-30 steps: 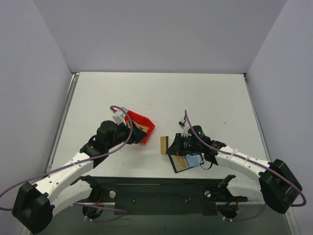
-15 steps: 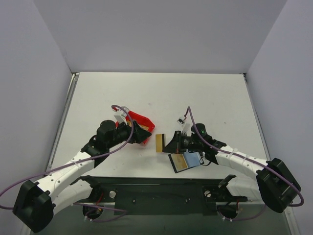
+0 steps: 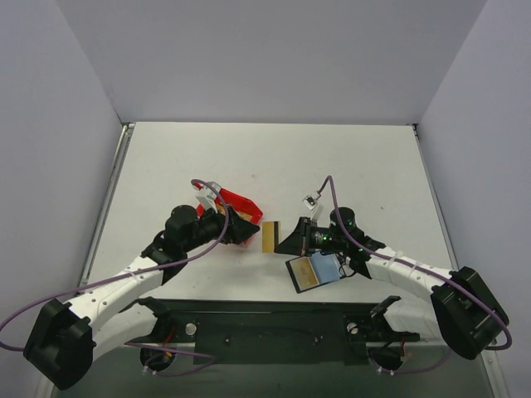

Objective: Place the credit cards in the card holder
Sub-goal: Pick up the credit card at the corner of the board.

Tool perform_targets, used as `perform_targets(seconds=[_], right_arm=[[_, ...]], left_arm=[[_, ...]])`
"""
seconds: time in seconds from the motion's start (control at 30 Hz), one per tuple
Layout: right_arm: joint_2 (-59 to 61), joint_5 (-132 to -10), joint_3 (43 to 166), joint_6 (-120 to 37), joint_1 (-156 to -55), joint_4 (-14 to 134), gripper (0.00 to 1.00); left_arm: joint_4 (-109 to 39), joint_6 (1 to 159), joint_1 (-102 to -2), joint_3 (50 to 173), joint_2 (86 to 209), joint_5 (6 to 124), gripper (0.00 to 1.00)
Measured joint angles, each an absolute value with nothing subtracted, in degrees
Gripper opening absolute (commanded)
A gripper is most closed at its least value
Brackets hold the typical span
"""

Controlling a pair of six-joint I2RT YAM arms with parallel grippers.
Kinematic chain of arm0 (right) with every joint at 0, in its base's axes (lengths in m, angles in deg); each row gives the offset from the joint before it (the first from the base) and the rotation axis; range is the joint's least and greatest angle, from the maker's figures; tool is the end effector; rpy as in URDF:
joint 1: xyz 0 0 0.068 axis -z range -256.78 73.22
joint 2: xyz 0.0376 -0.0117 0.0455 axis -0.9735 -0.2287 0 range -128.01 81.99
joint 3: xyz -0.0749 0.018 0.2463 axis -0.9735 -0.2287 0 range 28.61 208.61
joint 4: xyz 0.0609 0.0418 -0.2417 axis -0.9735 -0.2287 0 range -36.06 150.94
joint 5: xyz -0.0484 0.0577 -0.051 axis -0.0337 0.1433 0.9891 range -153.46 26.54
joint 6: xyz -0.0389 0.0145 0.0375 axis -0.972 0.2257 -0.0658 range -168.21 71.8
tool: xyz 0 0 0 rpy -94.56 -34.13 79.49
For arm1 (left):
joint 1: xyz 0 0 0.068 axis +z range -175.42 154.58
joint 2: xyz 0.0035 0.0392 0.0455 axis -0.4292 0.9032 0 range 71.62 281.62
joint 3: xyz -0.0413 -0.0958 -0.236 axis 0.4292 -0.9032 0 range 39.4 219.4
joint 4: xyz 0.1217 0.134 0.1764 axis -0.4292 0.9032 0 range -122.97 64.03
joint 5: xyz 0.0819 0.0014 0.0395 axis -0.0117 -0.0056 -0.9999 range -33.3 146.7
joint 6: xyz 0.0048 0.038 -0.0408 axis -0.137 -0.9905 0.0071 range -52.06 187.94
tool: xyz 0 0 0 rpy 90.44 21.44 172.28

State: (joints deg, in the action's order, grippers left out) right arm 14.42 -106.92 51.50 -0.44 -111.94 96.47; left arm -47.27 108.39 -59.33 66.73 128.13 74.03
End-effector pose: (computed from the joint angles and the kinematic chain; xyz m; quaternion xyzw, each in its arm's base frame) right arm 0.1773 0.1574 0.2042 -0.1611 0.7292 0.6101 0.2648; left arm 0.1803 -0.1350 0.2298 0.0470 0.7875 -0.4594 0.4081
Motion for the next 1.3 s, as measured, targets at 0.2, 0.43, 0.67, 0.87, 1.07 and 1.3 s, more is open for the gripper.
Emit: perform_targets(seconds=[0.2,0.43,0.67,0.87,1.07,1.3], right_arm=[[12.1,-108.2,50.6,2.8,-110.9,101.6,0.0],[11.6,-109.0,50.1,4.5,-110.9,105.5,0.0],[11.6,-109.8,50.0,4.5,-110.9,105.9,0.0],[11.6,-110.5,49.7,4.8,-110.9,107.6,0.0],[11.6,-111.2,49.6,5.0,-110.9,108.3,0.0],[11.5,-111.9,49.6,5.7,-111.0,109.8,0.0]], left_arm=[[-52.7,110.6,-59.3,64.7,128.5,76.6,0.82],[-58.9,114.5,-59.3,60.3,129.6,78.5,0.8],[-64.2,117.7,-59.3,59.0,130.6,80.2,0.76],[-70.2,120.3,-59.6,58.4,134.4,82.1,0.71],[-73.5,121.8,-60.6,58.2,136.4,82.6,0.66],[-75.6,122.8,-61.4,58.2,136.9,83.2,0.48]])
